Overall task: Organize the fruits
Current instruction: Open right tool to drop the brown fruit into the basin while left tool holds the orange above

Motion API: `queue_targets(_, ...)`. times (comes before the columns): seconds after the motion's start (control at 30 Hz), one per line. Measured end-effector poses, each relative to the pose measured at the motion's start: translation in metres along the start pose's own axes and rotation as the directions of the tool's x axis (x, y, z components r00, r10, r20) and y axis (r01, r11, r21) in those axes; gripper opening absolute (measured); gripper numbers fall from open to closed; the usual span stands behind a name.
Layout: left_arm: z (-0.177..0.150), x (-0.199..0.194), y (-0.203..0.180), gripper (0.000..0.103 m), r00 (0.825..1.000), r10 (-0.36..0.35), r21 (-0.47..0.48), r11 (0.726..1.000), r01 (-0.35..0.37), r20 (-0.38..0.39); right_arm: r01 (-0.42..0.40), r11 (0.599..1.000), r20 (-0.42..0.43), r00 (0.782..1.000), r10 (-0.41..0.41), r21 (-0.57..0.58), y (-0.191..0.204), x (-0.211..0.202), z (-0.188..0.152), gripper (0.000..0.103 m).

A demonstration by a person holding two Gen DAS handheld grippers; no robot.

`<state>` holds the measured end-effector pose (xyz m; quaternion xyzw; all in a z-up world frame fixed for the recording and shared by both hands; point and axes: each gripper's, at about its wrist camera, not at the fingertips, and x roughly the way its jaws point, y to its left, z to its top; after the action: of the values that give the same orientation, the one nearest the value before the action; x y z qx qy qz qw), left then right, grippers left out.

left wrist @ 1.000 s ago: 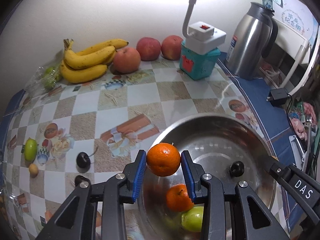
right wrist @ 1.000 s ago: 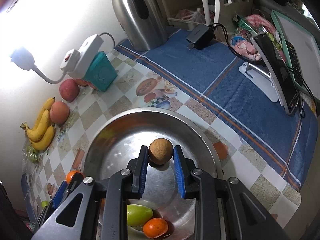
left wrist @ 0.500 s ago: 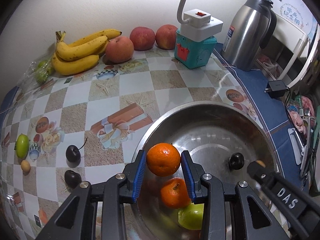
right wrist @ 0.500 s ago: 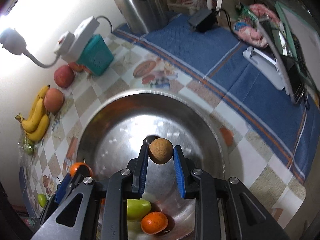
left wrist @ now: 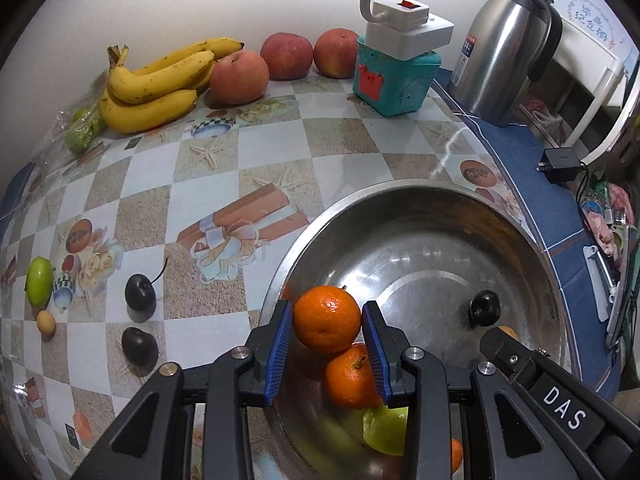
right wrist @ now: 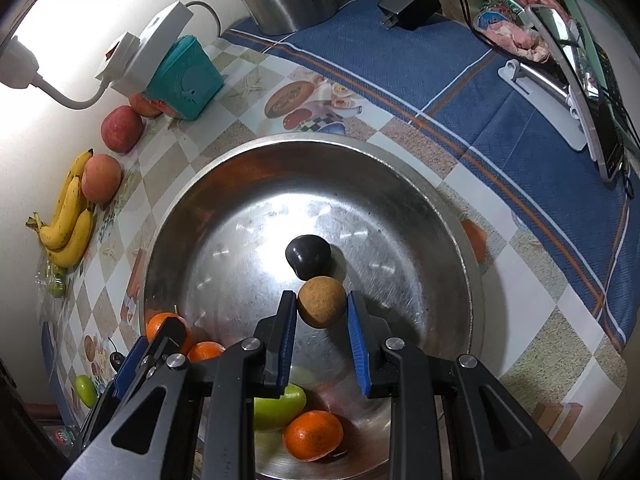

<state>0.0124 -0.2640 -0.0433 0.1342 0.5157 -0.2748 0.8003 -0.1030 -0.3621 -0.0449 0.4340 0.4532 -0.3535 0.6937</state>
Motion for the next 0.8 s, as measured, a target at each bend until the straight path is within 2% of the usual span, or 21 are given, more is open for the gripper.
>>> queue_targets(0.57,0.0000,0.0008,-0.0006,0.039,1.000,0.004,0.003,1.000,-0.004,-0.002,-0.003,1.000,-0.032,0.999,0.004,0.027,-0.0024,0.0060,-0.0001,0.027)
queue_targets(0.73,0.0000,0.0004,-0.0007,0.041,1.000,0.001,0.002,1.000,0.000,-0.007,0.010,1.000,-0.033,0.999,-0.010,0.022,-0.0016,0.0062,0.0011,0.038)
queue_targets(0.8,0.0000,-0.0001,-0.0007,0.043,1.000,-0.004,0.001,1.000,0.004,-0.009,0.009,1.000,-0.030,1.000,-0.008,0.022,-0.0016,0.0054,0.0015,0.039)
